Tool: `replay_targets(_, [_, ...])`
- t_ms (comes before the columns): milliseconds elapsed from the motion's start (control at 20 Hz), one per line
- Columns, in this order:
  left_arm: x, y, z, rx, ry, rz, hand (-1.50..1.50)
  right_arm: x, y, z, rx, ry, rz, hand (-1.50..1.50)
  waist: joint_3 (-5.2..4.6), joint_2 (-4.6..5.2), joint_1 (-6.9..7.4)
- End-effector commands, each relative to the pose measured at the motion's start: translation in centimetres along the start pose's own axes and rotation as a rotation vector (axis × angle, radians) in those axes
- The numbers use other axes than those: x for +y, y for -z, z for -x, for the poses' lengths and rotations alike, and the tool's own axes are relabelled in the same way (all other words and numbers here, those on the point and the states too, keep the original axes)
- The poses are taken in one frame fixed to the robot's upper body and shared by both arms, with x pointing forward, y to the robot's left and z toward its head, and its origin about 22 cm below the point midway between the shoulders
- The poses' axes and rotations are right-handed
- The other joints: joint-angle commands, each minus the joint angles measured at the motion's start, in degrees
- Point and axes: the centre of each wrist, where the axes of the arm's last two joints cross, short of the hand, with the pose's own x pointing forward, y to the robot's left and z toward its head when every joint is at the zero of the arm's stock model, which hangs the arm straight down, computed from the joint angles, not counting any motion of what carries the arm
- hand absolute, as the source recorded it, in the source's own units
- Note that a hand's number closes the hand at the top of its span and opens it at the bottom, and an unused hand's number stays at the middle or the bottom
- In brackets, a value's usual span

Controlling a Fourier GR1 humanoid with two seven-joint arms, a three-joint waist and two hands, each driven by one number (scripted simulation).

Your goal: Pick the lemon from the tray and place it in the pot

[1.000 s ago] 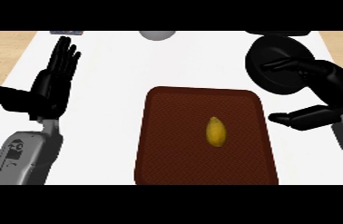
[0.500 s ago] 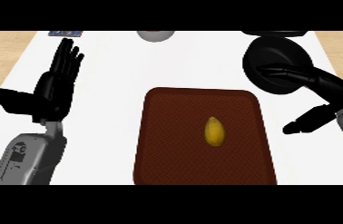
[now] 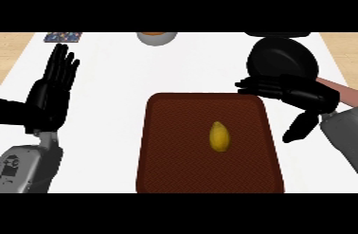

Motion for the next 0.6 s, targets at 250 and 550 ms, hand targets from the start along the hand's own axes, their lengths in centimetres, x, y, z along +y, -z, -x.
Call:
replay_targets(250, [-0.3,1.3,-1.4,-0.006,0.001,-0.023,0.00,3.4,4.0,-1.0,0.103,0.005,-0.161,-1.50,-0.02,-0.09,-0.70])
replay_targets(550, [-0.8,0.3,1.2,-0.004,0.016,-0.016,0.00,5.1,4.3,-1.2,0.080,0.008,-0.187,-1.50,-0.02,-0.06,-0.81])
